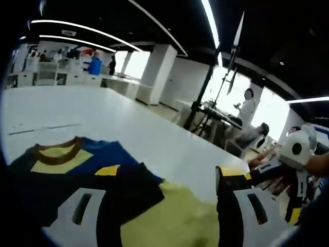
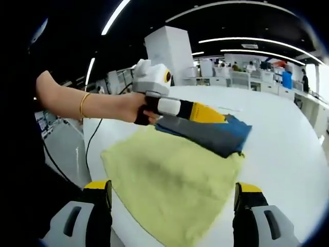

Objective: Fold the garment on the visible template until the final outline fits inside the template.

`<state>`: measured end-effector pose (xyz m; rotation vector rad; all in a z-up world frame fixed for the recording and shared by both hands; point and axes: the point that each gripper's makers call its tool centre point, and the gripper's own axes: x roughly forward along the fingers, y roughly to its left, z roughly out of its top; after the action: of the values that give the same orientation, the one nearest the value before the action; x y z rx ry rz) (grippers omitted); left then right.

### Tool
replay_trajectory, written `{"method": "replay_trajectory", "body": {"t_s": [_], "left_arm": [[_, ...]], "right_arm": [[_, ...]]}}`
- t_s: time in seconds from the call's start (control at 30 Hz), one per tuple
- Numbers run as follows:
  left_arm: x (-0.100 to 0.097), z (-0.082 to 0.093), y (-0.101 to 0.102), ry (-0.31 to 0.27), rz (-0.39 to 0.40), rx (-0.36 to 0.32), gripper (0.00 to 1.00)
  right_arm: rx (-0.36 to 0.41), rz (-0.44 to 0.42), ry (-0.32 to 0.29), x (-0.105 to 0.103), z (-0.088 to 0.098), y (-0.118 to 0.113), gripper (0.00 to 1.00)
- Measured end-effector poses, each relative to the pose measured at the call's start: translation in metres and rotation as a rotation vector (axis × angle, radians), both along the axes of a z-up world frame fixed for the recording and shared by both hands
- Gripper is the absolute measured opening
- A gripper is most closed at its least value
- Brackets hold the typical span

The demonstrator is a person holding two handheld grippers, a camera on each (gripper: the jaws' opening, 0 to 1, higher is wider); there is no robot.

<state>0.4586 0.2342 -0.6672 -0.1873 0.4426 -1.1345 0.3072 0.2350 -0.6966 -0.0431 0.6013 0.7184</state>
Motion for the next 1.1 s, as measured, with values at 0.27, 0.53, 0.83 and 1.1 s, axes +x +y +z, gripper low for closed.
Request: {"method": "replay_trajectory", "body": {"t_s": [0.27,0.53,0.83,1.1], "left_arm": [[-0.013,0.019,0.029,-0.073,-0.003,-0.011,0.94],[-0.03,0.026,0.057,-0.097,-0.017,0.007,0.99],[-0.053,0.02,0.099,-0.09,-0.024,0.066,0.99],[-0.071,0.015,0.145,-0.076,0.013,0.119,0.97]], "right_arm": [[-0.048,0.083,0.017,-0.001,0.004,0.001,0.99],[-0.104,0.178,0.046,-0.011,0.002,0.008,0.99],[-0.137,0.212,0.06,-0.014,0.005,0.005,0.91],[-0.155,0.249,0.086,-0.021,0.002,0.006,0.86]]}}
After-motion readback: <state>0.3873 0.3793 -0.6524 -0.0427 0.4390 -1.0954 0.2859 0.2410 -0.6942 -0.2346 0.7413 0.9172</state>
